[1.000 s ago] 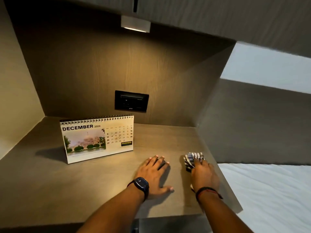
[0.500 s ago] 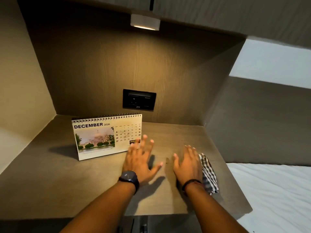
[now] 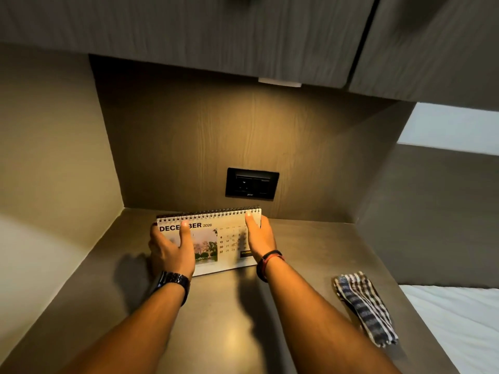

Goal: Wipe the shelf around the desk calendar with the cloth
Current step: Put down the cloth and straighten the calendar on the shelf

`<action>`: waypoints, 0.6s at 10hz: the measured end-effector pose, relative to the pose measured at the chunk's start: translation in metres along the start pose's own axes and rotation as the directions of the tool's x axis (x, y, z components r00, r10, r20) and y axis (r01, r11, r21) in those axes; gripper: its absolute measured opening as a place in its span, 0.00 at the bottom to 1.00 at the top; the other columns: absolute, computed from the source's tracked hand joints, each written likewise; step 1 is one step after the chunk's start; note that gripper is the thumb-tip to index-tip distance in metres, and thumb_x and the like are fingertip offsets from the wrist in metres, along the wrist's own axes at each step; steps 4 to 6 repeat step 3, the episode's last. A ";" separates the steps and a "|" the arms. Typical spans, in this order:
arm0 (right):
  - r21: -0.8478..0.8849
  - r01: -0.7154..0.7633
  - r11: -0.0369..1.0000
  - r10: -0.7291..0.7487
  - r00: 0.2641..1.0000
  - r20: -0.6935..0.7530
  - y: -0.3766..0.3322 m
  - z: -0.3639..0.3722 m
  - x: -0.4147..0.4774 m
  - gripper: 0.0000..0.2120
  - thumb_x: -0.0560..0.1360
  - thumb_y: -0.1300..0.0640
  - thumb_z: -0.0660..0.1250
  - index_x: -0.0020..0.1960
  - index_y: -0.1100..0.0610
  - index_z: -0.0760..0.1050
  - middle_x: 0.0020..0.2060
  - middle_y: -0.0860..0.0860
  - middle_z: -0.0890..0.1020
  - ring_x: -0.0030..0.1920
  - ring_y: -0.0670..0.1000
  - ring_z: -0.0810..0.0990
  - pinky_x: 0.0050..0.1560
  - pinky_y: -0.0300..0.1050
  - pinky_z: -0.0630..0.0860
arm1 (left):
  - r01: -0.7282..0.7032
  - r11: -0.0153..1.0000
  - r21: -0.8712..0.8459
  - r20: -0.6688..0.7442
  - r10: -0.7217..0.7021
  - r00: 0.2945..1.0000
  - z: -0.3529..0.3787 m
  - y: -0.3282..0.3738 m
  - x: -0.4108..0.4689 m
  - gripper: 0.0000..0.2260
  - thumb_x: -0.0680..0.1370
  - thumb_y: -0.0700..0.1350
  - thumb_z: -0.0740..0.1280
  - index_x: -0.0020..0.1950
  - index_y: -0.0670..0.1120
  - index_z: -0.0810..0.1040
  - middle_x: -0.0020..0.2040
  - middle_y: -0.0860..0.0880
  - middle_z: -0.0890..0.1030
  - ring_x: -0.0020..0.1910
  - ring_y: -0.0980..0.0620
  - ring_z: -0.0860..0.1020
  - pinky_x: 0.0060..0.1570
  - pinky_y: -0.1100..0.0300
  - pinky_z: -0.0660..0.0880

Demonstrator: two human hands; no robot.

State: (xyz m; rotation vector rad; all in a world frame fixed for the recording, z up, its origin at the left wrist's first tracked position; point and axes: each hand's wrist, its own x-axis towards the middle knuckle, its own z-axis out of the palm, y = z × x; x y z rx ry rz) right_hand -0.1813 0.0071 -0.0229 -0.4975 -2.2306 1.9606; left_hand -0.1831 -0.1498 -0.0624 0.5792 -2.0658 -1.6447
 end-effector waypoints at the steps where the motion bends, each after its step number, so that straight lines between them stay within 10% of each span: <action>1: -0.039 0.029 0.999 -0.033 0.995 -0.090 0.014 0.004 -0.018 0.17 0.75 0.40 0.58 0.61 0.46 0.66 0.55 0.50 0.79 0.50 0.49 0.78 0.45 0.47 0.77 | 0.029 0.999 0.041 -0.009 -0.029 1.000 -0.004 0.001 0.000 0.29 0.76 0.59 0.61 0.71 0.46 0.58 0.67 0.38 0.66 0.62 0.36 0.69 0.55 0.44 0.69; 6: -0.211 0.078 0.974 -0.120 0.974 -0.193 0.022 0.014 -0.054 0.28 0.73 0.37 0.58 0.69 0.45 0.55 0.66 0.54 0.71 0.62 0.56 0.72 0.62 0.61 0.72 | 0.026 0.997 0.075 0.031 -0.028 0.999 -0.016 0.005 -0.002 0.33 0.75 0.63 0.59 0.72 0.45 0.57 0.71 0.37 0.63 0.66 0.35 0.65 0.59 0.40 0.65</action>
